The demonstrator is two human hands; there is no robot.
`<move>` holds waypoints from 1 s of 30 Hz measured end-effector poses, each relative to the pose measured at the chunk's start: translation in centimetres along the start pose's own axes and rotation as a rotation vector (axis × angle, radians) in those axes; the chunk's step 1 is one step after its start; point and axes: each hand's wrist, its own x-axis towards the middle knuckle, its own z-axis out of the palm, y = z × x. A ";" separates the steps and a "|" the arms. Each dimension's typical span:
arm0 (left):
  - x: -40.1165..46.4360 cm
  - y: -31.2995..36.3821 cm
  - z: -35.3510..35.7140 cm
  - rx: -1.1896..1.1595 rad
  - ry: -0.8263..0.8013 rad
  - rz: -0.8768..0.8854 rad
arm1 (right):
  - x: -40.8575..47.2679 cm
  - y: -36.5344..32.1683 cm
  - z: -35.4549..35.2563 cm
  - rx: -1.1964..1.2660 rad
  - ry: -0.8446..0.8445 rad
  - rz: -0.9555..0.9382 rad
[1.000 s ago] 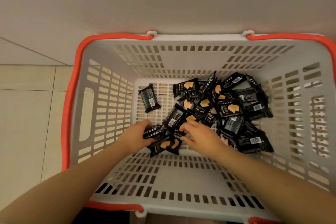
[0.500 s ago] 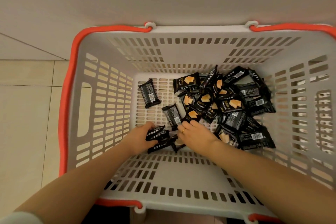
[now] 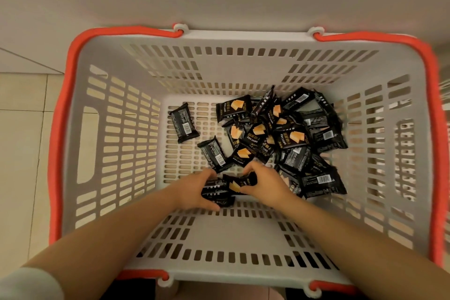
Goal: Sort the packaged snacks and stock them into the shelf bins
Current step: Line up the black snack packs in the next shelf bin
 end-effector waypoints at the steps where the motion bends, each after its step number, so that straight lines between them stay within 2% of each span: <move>1: 0.2 0.3 -0.1 0.050 0.008 0.010 | 0.1 -0.2 -0.2 0.067 0.031 0.035; 5: 0.8 0.8 -0.5 0.164 0.045 0.050 | 0.2 -0.5 -2.0 0.439 0.038 0.163; 9: 0.9 -0.1 -1.2 -0.002 0.104 -0.042 | -0.7 -0.3 -4.8 0.595 -0.030 0.066; 11: 0.8 -0.6 -1.7 -0.106 0.082 -0.091 | -0.9 0.0 -6.0 0.428 -0.038 -0.031; 13: 0.8 -0.7 -1.8 -0.145 -0.003 -0.098 | -0.7 0.1 -6.4 0.058 -0.062 -0.163; 15: 0.7 -0.4 -1.6 -0.088 -0.090 -0.086 | -0.4 -0.1 -5.9 -0.207 -0.131 -0.257; 18: 1.0 0.2 -1.2 -0.045 -0.097 -0.078 | -0.1 -0.6 -4.2 -0.232 -0.239 -0.262; 21: 1.3 0.6 -1.3 -0.121 -0.087 -0.089 | -0.1 -0.9 -3.5 -0.175 -0.252 -0.242; 23: 1.2 0.9 -1.8 -0.292 -0.101 -0.141 | -0.4 -0.9 -4.1 -0.130 -0.214 -0.241; 25: 0.6 1.3 -2.9 -0.562 -0.146 -0.203 | -1.1 -0.8 -5.4 -0.115 -0.188 -0.260; 30: -2.1 3.5 -7.2 -0.986 -0.130 -0.218 | -3.6 -2.4 -9.3 -0.501 -0.072 -0.418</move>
